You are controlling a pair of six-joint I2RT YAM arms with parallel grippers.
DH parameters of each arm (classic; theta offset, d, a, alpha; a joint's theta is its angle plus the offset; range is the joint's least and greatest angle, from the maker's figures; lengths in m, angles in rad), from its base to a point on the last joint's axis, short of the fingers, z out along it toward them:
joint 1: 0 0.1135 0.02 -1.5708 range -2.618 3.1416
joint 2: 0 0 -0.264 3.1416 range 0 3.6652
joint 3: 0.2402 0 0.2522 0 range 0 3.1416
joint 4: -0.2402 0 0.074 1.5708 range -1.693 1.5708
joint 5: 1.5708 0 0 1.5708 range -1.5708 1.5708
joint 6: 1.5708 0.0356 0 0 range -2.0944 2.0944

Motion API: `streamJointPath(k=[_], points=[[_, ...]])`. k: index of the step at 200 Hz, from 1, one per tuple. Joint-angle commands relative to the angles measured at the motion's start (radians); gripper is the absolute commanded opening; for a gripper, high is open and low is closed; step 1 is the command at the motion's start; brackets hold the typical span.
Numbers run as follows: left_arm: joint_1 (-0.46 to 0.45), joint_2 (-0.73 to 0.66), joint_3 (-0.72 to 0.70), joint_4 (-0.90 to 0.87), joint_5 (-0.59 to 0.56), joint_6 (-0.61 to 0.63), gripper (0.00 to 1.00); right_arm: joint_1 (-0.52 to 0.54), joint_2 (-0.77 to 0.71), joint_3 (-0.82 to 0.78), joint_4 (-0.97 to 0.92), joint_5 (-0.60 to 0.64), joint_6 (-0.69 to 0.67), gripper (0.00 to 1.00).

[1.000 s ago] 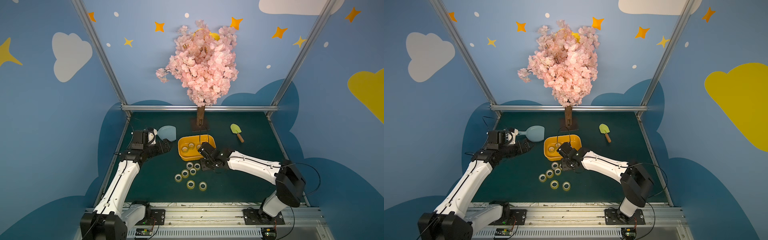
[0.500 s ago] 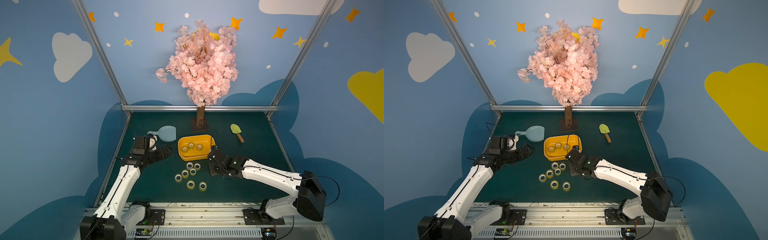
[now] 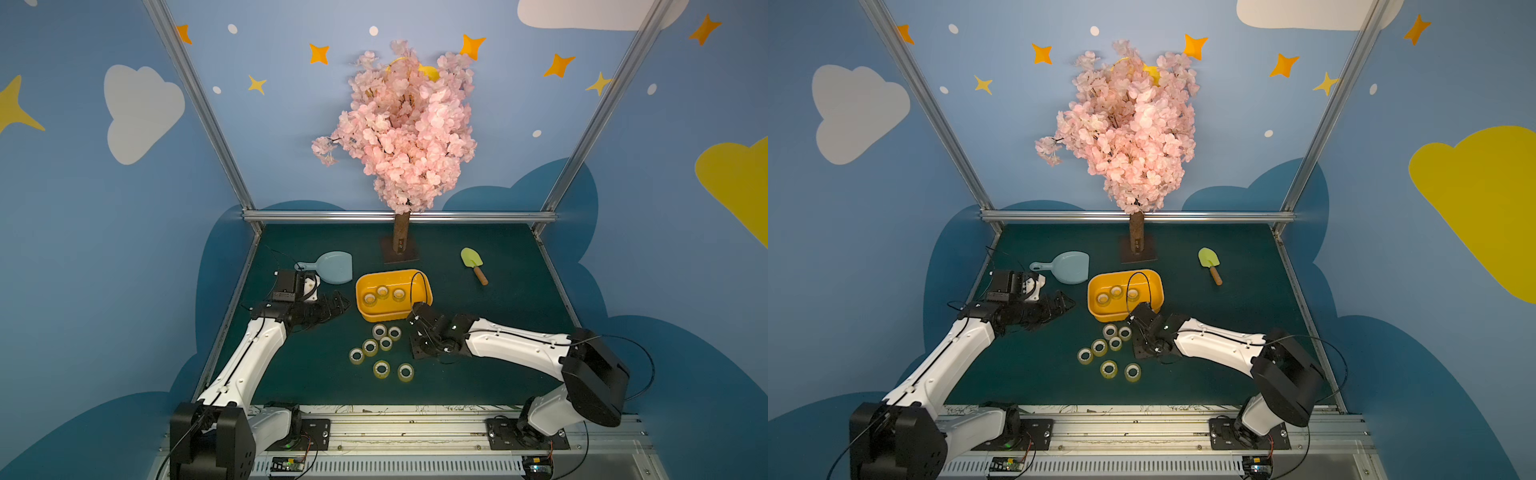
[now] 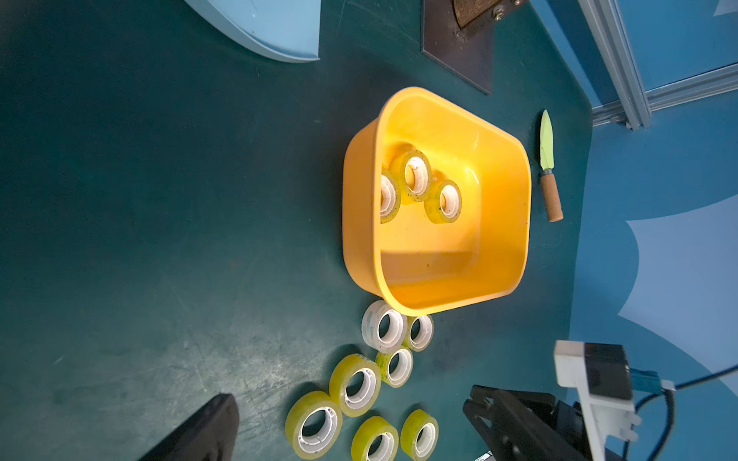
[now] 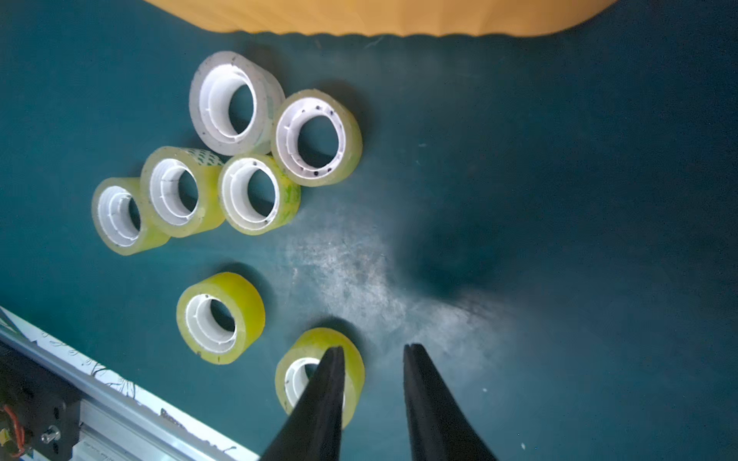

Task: Put the transparent tape into the storage box
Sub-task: Pick up the tape at the center of the board.

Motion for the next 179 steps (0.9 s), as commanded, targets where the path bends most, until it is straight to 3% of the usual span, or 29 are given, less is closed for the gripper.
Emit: streamJointPath(k=[1,72,125,179], points=[[-0.003,-0.018,0.04,-0.057,-0.014,0.061,1.0,0.007,0.046,0.042,0.048,-0.053,0.022,0.36],[-0.003,-0.032,0.037,-0.065,-0.03,0.062,1.0,0.052,0.02,0.032,-0.069,-0.08,-0.031,0.37],[-0.003,-0.038,0.038,-0.062,-0.038,0.059,1.0,0.11,-0.013,-0.032,-0.086,-0.063,0.022,0.37],[-0.003,-0.034,0.037,-0.064,-0.036,0.059,1.0,0.144,0.067,-0.001,-0.104,-0.008,0.049,0.37]])
